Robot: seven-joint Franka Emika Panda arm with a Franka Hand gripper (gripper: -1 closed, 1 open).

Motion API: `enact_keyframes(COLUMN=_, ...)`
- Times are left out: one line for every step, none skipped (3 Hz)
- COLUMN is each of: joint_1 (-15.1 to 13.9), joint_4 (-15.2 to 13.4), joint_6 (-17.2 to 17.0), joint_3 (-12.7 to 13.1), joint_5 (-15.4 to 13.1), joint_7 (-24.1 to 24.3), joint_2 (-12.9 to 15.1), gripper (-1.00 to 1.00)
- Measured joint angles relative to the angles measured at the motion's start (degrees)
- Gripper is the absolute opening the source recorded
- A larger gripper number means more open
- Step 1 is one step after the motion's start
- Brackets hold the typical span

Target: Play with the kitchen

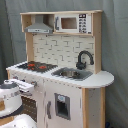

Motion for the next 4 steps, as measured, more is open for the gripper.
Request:
enact_keyframes(joint_1=-1.8, joint_4=-2.1, joint_6=5.4, joint_3=-0.3, joint_5=0.0, joint_7=-1.1, joint_2=0.0, gripper=1.00)
enact_keyframes(joint_1=-5.7, joint_4=-2.0, joint_6=10.2, joint_3=0.3, joint_5=0.0, joint_7=-1.3, joint_2=0.0, gripper=1.00)
enact_keyframes(joint_1=-9.6, joint_4=-1.2, joint_6=15.2, joint_3=0.5, joint_5=0.0, joint_7=-2.1, joint_2=0.0, gripper=1.00)
enact_keyframes(joint_1=-12.7, joint_4=3.3, joint_6=16.3, joint_3=2.0, joint_5=0.0, joint_7=-2.3, joint_2=0.0, gripper=1.00)
